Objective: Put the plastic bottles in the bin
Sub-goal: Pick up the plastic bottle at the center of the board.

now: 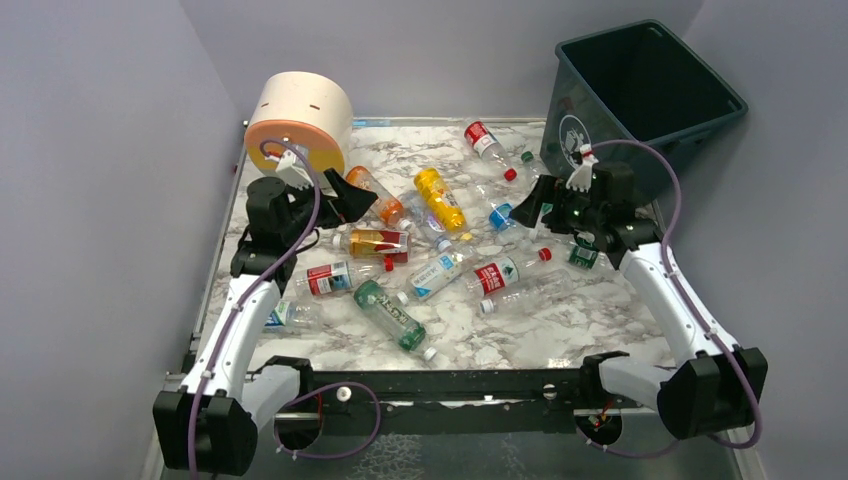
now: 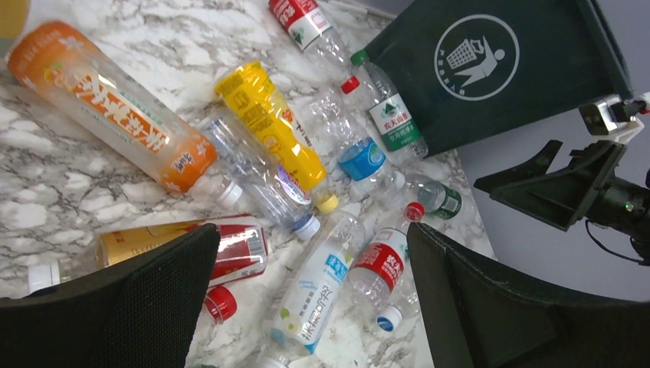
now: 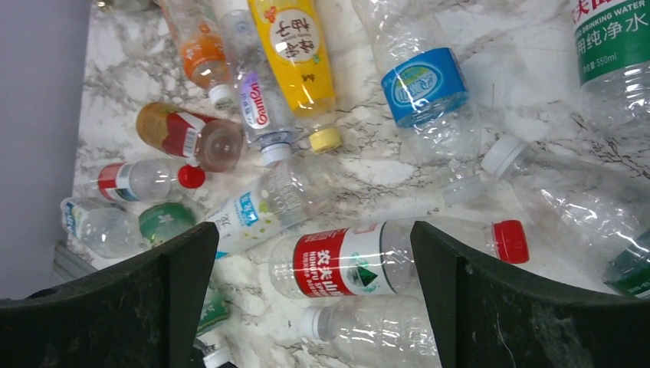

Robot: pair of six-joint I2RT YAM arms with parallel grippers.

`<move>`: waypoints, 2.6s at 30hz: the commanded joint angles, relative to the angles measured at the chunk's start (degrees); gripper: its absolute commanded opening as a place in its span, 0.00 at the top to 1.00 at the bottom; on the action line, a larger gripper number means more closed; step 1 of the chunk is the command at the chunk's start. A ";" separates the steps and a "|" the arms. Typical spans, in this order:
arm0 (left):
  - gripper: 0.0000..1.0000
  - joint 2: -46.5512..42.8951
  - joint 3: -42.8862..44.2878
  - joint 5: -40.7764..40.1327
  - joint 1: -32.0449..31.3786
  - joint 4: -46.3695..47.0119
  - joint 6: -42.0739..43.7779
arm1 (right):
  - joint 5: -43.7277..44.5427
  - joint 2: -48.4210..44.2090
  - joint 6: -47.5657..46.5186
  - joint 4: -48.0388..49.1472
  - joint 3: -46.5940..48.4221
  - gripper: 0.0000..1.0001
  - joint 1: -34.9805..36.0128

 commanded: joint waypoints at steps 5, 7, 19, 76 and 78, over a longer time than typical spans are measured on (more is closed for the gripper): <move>0.01 2.08 -3.71 8.21 -1.47 8.96 -2.58 | 6.84 7.02 -5.42 1.30 0.35 0.02 2.93; 0.01 2.30 -5.28 10.58 -1.78 12.94 -3.66 | 9.59 9.48 -5.79 1.50 1.50 0.03 4.96; 0.01 0.14 -7.06 3.49 -6.95 14.13 -2.19 | 26.78 26.17 -11.61 2.30 11.71 0.05 12.30; 0.01 7.79 -0.34 0.65 -13.21 2.82 1.30 | 27.09 38.22 -17.65 2.13 23.37 0.51 13.70; 0.01 7.45 -0.41 0.31 -13.24 2.60 1.32 | 26.82 36.75 -17.73 2.11 23.45 0.51 13.70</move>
